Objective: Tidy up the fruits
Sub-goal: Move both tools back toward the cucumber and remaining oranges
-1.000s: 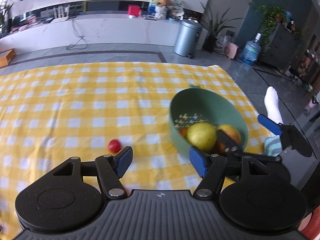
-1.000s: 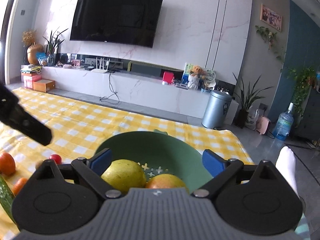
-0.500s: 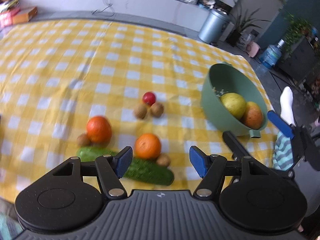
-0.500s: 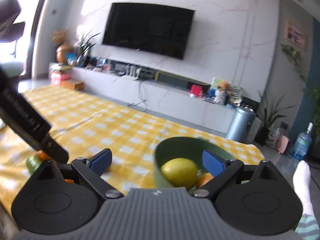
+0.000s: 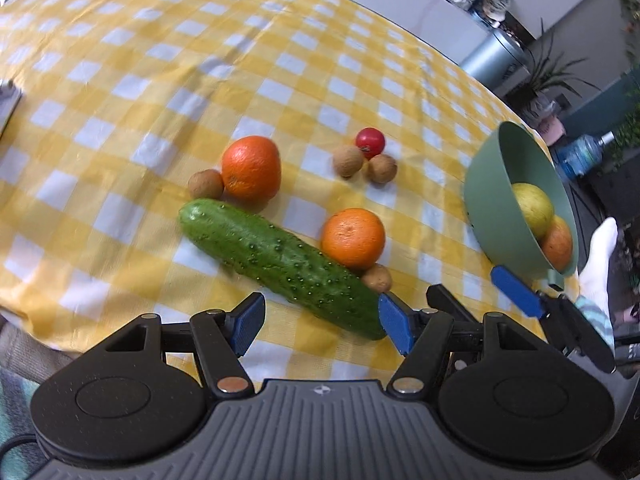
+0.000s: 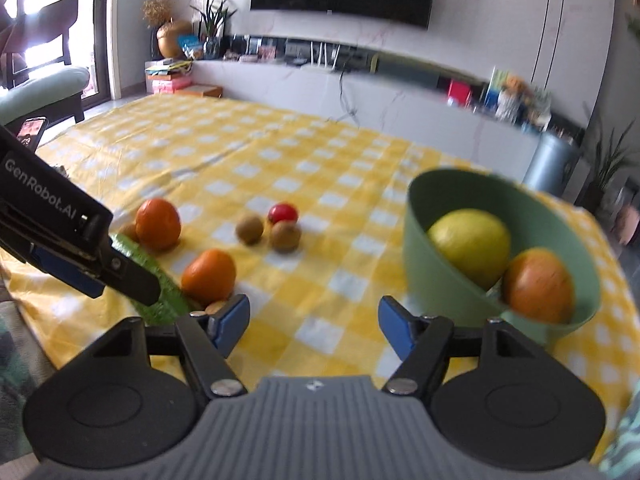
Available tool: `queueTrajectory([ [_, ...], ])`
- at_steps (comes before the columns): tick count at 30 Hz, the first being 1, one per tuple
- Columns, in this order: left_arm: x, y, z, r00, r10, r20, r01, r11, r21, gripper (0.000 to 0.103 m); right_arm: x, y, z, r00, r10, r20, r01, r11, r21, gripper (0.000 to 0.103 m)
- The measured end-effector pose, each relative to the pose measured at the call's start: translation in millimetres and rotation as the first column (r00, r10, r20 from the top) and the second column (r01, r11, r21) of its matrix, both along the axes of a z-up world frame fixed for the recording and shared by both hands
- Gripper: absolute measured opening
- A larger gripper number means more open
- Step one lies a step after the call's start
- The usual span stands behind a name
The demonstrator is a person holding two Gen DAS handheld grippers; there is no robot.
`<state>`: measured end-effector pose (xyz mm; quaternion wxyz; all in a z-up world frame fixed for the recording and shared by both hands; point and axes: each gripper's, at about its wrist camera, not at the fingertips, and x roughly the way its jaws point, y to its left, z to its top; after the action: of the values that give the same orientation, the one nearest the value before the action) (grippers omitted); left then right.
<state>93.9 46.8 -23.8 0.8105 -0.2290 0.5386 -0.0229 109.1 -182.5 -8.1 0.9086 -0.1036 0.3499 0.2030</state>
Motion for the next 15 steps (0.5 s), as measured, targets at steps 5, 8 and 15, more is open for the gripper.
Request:
queueTrajectory([
  [5,2,8,-16,0.997,0.068,-0.03,-0.07,0.996,-0.06,0.077,1,6,-7,1.0,0.011,-0.024,-0.012,1.0,-0.022,0.068],
  [8,-1,13,-19,0.993,0.122,-0.004,-0.122,0.989,-0.08,0.075,3,8,-6,0.999,0.026,-0.024,-0.025,1.0,0.017,0.068],
  [15,1,17,-23,0.984,0.174,0.026,-0.171,0.98,-0.106,0.073,2,20,-6,0.996,0.082,-0.036,-0.082,0.997,0.014,0.058],
])
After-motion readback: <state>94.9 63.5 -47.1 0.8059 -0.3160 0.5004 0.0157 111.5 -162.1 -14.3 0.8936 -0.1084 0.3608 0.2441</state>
